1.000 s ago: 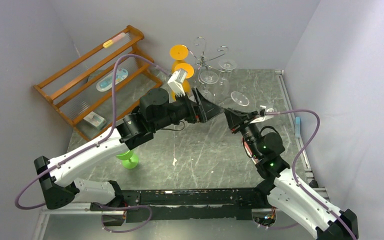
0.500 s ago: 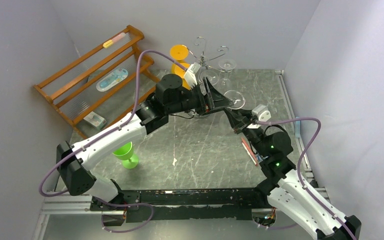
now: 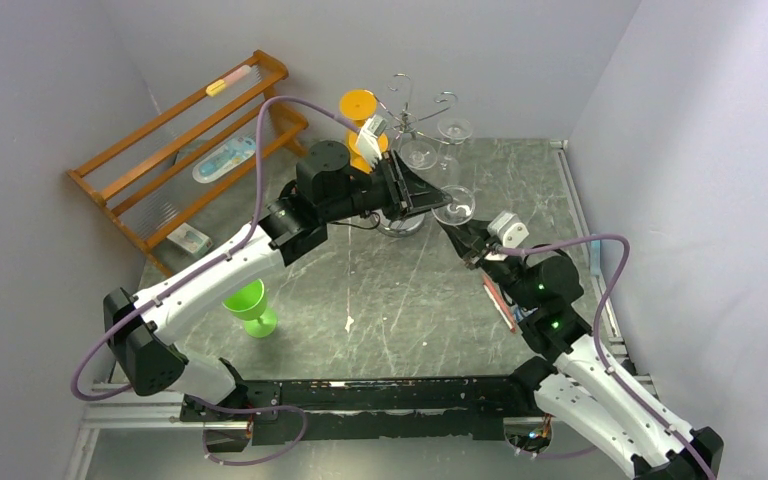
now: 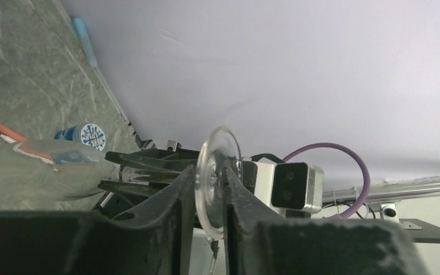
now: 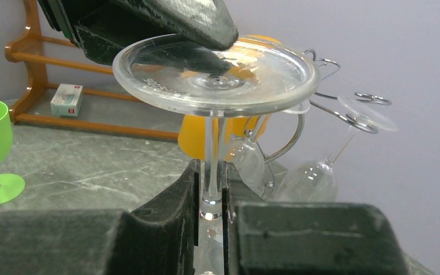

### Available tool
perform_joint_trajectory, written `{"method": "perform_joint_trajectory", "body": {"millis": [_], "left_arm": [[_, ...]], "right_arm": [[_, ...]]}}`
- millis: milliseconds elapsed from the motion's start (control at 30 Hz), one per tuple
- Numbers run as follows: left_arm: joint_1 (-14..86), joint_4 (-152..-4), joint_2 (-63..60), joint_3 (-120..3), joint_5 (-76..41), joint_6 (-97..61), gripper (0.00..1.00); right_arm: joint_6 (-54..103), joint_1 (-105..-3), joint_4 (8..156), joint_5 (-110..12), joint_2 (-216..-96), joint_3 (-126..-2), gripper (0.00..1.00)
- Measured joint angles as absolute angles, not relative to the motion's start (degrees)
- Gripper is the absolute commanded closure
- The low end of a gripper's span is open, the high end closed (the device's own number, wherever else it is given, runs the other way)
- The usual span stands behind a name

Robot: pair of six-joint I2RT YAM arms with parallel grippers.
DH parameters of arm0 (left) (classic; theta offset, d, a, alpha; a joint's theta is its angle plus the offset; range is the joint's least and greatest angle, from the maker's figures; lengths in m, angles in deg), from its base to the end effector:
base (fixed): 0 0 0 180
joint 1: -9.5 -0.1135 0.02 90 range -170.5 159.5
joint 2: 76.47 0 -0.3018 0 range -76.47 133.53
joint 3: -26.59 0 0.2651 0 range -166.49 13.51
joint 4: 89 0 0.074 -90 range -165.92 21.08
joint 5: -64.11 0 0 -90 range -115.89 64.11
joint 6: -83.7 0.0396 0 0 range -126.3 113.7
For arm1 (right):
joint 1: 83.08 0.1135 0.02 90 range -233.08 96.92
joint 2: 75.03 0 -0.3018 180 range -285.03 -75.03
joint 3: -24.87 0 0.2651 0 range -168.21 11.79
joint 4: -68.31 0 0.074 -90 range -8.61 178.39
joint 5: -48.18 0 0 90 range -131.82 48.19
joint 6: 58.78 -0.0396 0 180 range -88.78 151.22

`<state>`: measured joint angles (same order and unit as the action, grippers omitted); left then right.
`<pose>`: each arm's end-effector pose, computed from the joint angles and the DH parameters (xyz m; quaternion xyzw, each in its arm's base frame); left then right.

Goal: Place the wine glass upside down on the wine glass rack

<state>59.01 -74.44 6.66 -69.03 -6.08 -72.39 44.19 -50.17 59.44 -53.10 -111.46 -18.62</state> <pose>0.2196 -0.2779 0.4664 0.0159 0.7188 -0.6447 0.2597 0.1207 0.0873 0.3563 -0.3059 0.5214 0.1958 0.7722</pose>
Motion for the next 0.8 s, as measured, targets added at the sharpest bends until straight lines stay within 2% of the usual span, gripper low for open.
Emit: {"method": "perform_joint_trajectory", "body": {"millis": [67, 200, 300, 367, 400, 433, 467, 567, 667, 800], "left_arm": [[58.84, -74.57, 6.55, -68.55, -5.97, -72.69, 0.82], [58.34, -74.66, 6.33, -67.63, -4.88, -72.76, 0.81], [57.96, -74.29, 6.33, -67.33, -3.46, -72.71, 0.94], [57.9, -74.44, 6.33, -67.04, -2.43, -72.82, 0.95], [57.9, -74.44, 6.29, -66.87, -2.14, -72.8, 0.95], [57.79, -74.42, 6.22, -66.65, -2.1, -72.71, 0.95], [57.74, -74.37, 6.13, -66.41, -2.08, -72.65, 0.95], [57.15, -74.22, 5.72, -65.69, -2.03, -72.54, 0.95], [56.3, -72.87, 4.65, -64.75, -2.14, -72.08, 0.95], [54.36, -70.31, 2.02, -63.35, -2.95, -71.62, 0.95]], "right_arm": [[44.45, -50.2, 59.46, -53.78, -111.63, -19.13, 1.0], [44.61, -50.2, 59.88, -54.77, -112.6, -19.52, 1.0], [44.58, -50.17, 60.12, -55.51, -113.32, -19.7, 1.0], [44.54, -50.2, 60.38, -55.99, -113.6, -19.76, 1.0], [44.52, -50.2, 60.55, -56.12, -113.75, -19.76, 0.96], [44.34, -50.17, 60.84, -56.38, -113.93, -19.76, 0.87], [44.08, -50.2, 61.14, -56.49, -114.08, -19.78, 0.72], [42.66, -50.17, 62.02, -56.78, -114.48, -20.13, 0.5], [40.82, -50.2, 63.24, -57.1, -114.85, -20.94, 0.4], [39.6, -50.2, 66.83, -58.52, -115.02, -22.71, 0.38]]}}
